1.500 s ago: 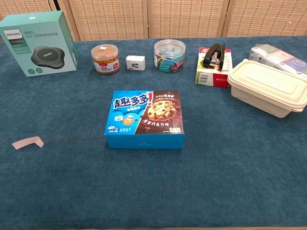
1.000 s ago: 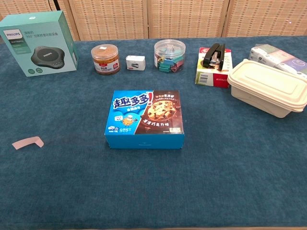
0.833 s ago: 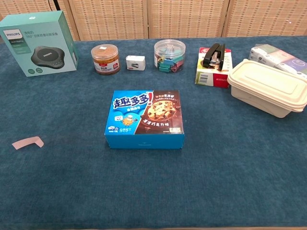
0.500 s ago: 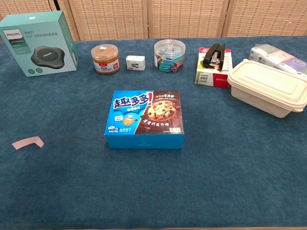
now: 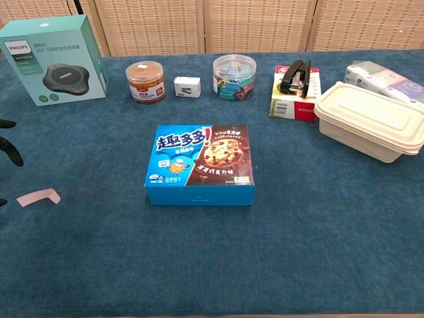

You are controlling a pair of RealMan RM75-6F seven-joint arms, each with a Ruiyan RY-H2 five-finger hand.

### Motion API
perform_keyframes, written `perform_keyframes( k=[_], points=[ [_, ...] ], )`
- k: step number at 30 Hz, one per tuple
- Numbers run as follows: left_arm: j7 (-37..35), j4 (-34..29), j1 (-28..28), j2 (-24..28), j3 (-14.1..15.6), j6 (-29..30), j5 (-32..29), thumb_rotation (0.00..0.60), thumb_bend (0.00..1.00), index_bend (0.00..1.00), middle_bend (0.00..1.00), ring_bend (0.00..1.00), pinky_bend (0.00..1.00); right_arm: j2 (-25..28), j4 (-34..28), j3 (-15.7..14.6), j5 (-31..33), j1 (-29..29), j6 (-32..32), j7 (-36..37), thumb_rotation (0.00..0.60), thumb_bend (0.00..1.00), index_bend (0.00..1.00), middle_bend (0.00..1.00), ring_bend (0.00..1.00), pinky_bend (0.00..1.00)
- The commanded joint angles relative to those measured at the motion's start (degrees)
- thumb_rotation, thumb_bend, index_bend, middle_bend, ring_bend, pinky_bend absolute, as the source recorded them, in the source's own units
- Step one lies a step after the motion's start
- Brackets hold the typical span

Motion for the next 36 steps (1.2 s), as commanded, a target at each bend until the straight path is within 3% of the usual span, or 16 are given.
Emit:
perform_keyframes(
  k=[1,15,21,36],
  points=[
    [0.9,1.1,-0.5,-1.8,-0.5,-0.3,-1.1,0.6,0.21,0.41,0.0,0.0,0.0,0.1,0.0,0.0,0.0,0.0,0.0,0.2,0.6,0.0,0.05,0.0,0.0,0.0],
    [2.5,6.1,-0.6,-7.9,-0.5,0.2,-3.0,0.6,0.26,0.47,0.0,0.0,0.0,0.0,0.2,0.0,0.0,0.1,-0.1,0.3,0.6,0.0,0.05,0.0,0.0,0.0],
    [1.9,6.0,-1.0,-7.9,-0.5,-0.7,-3.2,0.6,0.33,0.47,0.0,0.0,0.0,-0.1,0.1,-0.1,0.0,0.1,-0.2,0.1,0.6,0.0,0.05,0.0,0.0,0.0],
    [2.9,4.7,-0.8,-7.7,0.0,-0.8,-4.1,0.6,0.35,0.5,0.0,0.0,0.0,-0.1,0.1,-0.1,0.0,0.2,-0.3,0.3,0.6,0.0,0.04,0.0,0.0,0.0]
  ],
)
